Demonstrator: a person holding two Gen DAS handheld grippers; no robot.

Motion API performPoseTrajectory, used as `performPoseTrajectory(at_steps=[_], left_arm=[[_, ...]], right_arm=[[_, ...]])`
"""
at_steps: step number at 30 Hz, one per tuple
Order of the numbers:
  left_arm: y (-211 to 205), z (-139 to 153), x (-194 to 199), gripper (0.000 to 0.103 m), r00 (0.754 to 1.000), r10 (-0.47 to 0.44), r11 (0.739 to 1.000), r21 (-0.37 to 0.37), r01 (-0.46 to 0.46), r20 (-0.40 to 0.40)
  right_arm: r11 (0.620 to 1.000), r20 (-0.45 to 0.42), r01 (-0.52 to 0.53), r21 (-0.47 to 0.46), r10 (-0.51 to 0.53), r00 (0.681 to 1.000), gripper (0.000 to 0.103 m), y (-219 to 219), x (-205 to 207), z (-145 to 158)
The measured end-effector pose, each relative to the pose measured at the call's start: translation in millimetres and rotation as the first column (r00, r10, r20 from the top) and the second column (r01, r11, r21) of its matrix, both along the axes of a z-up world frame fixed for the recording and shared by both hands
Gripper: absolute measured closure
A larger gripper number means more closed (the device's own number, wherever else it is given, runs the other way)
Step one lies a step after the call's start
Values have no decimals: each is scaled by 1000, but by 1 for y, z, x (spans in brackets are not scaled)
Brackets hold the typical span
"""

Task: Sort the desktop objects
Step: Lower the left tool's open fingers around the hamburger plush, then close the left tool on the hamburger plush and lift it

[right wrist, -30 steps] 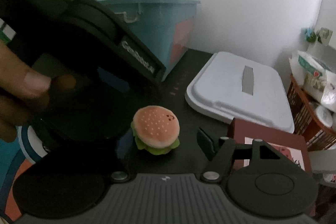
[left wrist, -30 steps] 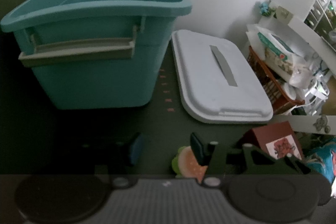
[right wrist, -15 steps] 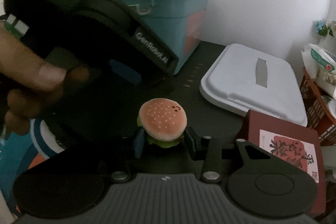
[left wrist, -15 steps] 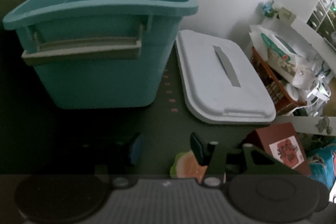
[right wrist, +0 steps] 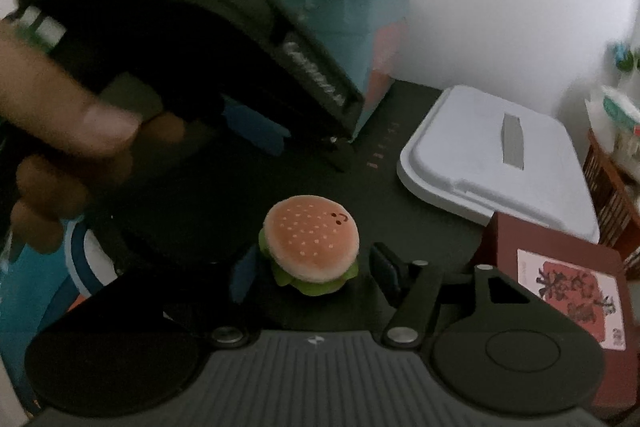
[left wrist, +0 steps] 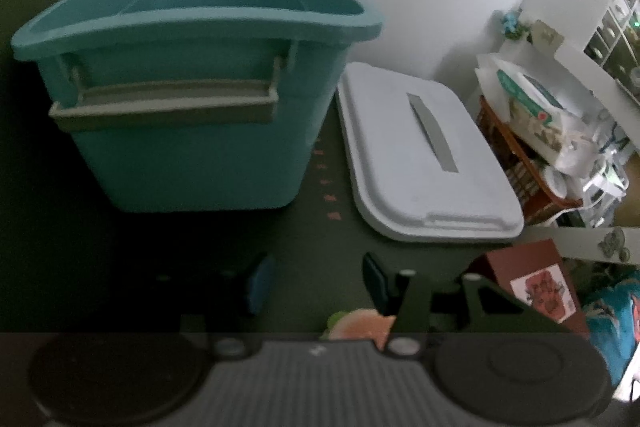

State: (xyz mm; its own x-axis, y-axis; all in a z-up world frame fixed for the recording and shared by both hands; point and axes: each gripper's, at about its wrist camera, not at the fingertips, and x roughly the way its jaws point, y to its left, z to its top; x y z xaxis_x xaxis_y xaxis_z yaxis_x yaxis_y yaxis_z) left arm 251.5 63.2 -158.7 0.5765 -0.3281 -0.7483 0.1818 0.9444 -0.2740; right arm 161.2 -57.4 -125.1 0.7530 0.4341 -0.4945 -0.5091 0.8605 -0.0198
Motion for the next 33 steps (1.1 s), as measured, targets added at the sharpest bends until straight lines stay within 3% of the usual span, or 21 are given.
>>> performPoseTrajectory(at_steps=[2,3,6,14,33], left_arm=[[-1,-1,0,50,1000,-4,1000,1,4,-2],[-1,-1,0,50,1000,-4,1000,2,4,-2],[-2,0,0,50,1000,-2,1000,5,2,-1],[-17,10,-7,50,999,-43,999,15,43,29],[-43,54,-45,50,972,-207,966,-134,222,112]], right_arm=[[1000,-19,-4,28,5,1000,41,-2,3,0],[999,-25,-11,35,12,1000,50,-2,5,0],[999,-23,-26,30,27,999,54,-2,4,-2],[998,20,32,51,-33,999,55,-22,-6,13],[992,110,118,41,-122,986,55,-55,-39,42]])
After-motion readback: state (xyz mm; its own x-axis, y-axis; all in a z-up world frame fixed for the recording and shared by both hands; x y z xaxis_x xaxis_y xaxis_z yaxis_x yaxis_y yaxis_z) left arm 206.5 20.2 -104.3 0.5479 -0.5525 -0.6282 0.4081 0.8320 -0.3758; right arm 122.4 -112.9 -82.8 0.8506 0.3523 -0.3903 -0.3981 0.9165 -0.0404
